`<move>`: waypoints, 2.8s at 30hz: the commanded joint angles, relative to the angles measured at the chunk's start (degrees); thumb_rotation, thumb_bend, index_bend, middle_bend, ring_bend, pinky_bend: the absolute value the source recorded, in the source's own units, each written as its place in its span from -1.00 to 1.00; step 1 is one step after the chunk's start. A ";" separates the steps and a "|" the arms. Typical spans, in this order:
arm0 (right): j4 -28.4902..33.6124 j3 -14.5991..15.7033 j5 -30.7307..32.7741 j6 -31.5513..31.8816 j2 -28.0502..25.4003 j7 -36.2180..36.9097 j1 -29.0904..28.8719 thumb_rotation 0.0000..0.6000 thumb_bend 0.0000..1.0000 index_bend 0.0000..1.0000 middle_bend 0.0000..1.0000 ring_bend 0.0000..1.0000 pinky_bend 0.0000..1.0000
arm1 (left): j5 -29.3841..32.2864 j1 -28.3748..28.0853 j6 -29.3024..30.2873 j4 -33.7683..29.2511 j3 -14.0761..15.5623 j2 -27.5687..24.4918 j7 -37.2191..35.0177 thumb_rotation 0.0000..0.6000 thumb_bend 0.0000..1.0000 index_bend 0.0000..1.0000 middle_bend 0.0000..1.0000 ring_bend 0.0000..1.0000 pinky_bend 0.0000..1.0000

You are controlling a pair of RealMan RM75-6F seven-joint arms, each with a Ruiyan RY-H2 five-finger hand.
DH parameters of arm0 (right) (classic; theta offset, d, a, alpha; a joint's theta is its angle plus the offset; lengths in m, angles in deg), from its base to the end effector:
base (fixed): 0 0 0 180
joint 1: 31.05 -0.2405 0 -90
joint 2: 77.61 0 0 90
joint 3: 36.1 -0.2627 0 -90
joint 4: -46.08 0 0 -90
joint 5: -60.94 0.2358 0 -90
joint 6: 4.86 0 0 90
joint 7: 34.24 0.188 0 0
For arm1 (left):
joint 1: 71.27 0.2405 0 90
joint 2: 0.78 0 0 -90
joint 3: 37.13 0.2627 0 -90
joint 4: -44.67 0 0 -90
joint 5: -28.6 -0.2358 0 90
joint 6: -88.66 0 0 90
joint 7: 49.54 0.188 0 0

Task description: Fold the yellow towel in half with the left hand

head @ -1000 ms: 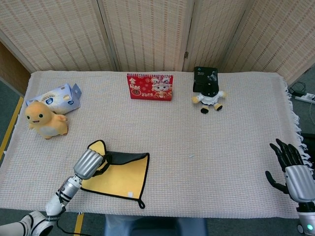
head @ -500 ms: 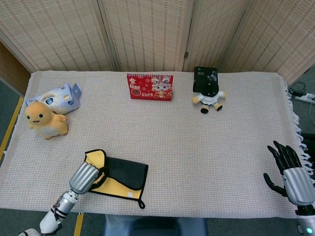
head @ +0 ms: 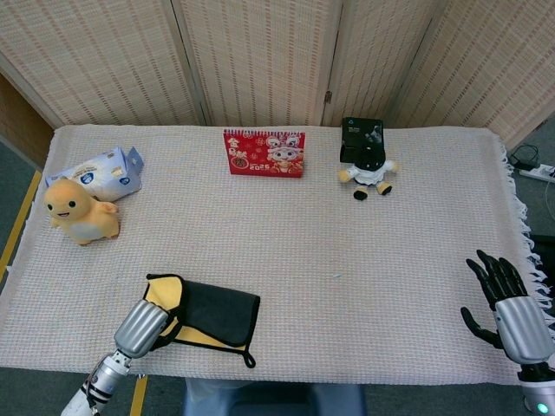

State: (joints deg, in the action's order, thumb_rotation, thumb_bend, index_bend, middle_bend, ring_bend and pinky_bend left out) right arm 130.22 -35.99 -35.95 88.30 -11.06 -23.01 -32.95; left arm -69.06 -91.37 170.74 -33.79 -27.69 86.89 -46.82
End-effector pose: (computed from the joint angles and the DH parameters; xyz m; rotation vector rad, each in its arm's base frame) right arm -0.3255 -0.1968 0.1371 1.4487 -0.8835 1.0949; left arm -0.2360 0.2346 -0.0356 -1.8970 -0.8602 -1.1379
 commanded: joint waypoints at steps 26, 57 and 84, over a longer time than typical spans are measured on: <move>0.00 0.08 0.18 -0.25 0.29 -0.25 -0.27 1.00 -0.12 -1.00 -1.00 -1.00 -1.00 | 1.22 2.01 -0.49 -0.58 -3.44 -2.52 -3.68 1.00 -0.23 -0.36 1.00 1.00 1.00; -0.68 -0.75 3.25 -3.02 0.41 0.21 -1.12 1.00 -0.12 -1.00 -1.00 -1.00 -1.00 | 17.43 -11.70 -27.97 1.47 -12.46 -6.02 -7.57 1.00 -0.08 -0.17 1.00 1.00 1.00; -0.93 -0.93 3.66 -3.13 0.46 0.14 -1.15 1.00 -0.12 -1.00 -1.00 -1.00 -1.00 | 18.89 -12.39 -30.57 4.67 -11.34 -4.51 -8.06 1.00 -0.08 0.00 1.00 1.00 1.00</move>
State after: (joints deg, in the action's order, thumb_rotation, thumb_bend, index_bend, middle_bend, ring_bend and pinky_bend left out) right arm 129.29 -36.91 -32.29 85.17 -10.60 -22.88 -34.10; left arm -50.18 -103.75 140.18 -29.15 -39.04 82.35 -54.88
